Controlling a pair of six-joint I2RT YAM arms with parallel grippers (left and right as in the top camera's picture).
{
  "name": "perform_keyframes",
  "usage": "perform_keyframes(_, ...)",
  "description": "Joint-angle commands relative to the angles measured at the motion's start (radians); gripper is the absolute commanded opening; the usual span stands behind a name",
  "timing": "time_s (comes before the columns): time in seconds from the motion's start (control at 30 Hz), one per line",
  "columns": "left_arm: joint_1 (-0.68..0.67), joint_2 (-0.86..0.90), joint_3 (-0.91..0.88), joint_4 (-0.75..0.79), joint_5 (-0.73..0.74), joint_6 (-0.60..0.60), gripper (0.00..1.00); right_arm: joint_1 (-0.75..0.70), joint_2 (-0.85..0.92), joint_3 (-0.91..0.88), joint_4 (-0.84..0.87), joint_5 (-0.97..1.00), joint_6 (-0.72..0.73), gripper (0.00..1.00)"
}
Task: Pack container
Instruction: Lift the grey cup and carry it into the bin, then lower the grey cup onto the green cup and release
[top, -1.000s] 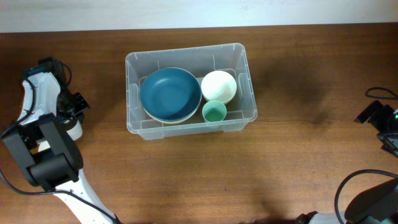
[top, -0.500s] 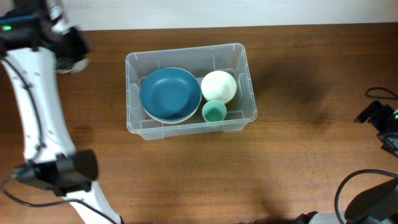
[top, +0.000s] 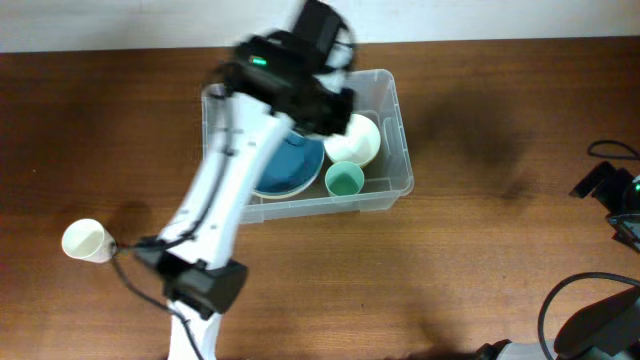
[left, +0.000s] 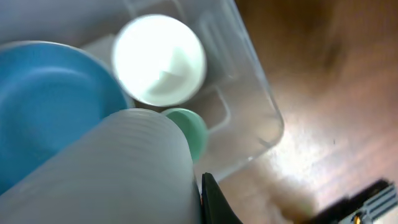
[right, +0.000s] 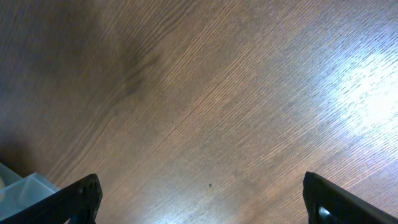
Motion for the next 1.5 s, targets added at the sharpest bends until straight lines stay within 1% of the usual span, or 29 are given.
perform_keyframes(0.0, -0.069, 0.067, -0.002, -0.004, -0.025, 0.019, 0.01, -0.003, -0.018, -0.001, 0.0, -0.002, -0.003, 0.99)
perform_keyframes(0.17, -0.108, 0.114, -0.002, -0.008, -0.025, 0.015, 0.01, -0.003, -0.018, -0.001, 0.0, -0.002, -0.003, 0.99)
perform_keyframes(0.4, -0.11, 0.182, -0.002, -0.034, -0.025, 0.015, 0.01, -0.003, -0.018, -0.001, 0.0, -0.002, -0.003, 0.99)
perform_keyframes(0.57, -0.11, 0.224, -0.003, -0.03, -0.025, 0.015, 0.03, -0.003, -0.018, -0.001, 0.0, -0.002, -0.003, 0.99)
perform_keyframes(1.1, -0.109, 0.246, -0.003, -0.053, -0.03, 0.015, 0.04, -0.003, -0.018, -0.001, 0.0, -0.002, -0.003, 0.99)
perform_keyframes(1.3, -0.109, 0.264, -0.003, -0.069, -0.052, 0.015, 0.04, -0.003, -0.018, -0.001, 0.0, -0.002, -0.003, 0.99)
perform_keyframes(1.47, -0.109, 0.29, -0.003, -0.076, -0.051, 0.015, 0.06, -0.003, -0.018, -0.001, 0.0, -0.002, -0.003, 0.99)
